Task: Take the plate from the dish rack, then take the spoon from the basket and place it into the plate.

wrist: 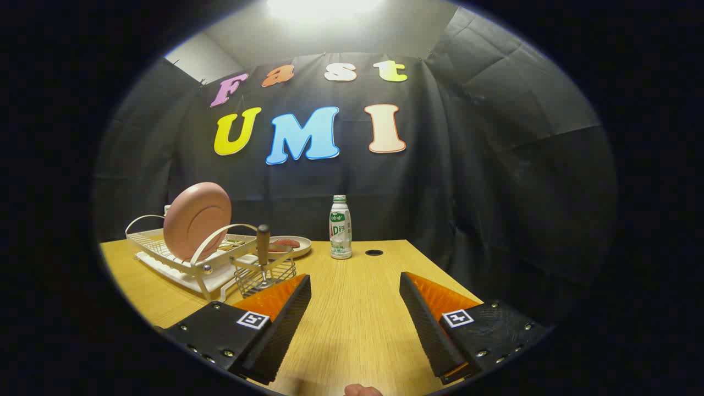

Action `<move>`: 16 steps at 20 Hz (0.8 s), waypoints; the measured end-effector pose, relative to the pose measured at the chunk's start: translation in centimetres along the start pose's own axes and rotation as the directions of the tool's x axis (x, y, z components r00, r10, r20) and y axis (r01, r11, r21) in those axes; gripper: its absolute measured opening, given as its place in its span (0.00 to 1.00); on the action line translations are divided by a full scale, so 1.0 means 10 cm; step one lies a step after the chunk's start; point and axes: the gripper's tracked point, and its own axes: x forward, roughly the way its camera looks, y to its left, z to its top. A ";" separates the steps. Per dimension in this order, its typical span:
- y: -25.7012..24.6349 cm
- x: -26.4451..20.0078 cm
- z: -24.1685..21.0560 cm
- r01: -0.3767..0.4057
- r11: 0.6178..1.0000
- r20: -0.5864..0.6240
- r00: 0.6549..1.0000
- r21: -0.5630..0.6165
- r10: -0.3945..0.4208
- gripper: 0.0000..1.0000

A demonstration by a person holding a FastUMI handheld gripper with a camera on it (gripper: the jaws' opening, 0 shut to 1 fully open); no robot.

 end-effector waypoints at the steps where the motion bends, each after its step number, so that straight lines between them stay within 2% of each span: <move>1: -0.02 0.10 0.04 0.005 1.000 0.008 1.000 0.007 -0.005 0.99; 5: -0.06 0.23 0.17 0.035 0.999 0.020 0.999 0.013 -0.035 0.99; 8: -0.10 0.27 0.33 0.048 0.999 0.020 0.999 -0.024 -0.048 0.98; 12: -0.09 0.05 0.84 0.093 0.995 0.003 0.996 -0.028 -0.093 0.98; 16: 0.31 -0.21 1.45 0.079 0.996 -0.007 0.997 -0.035 -0.080 0.98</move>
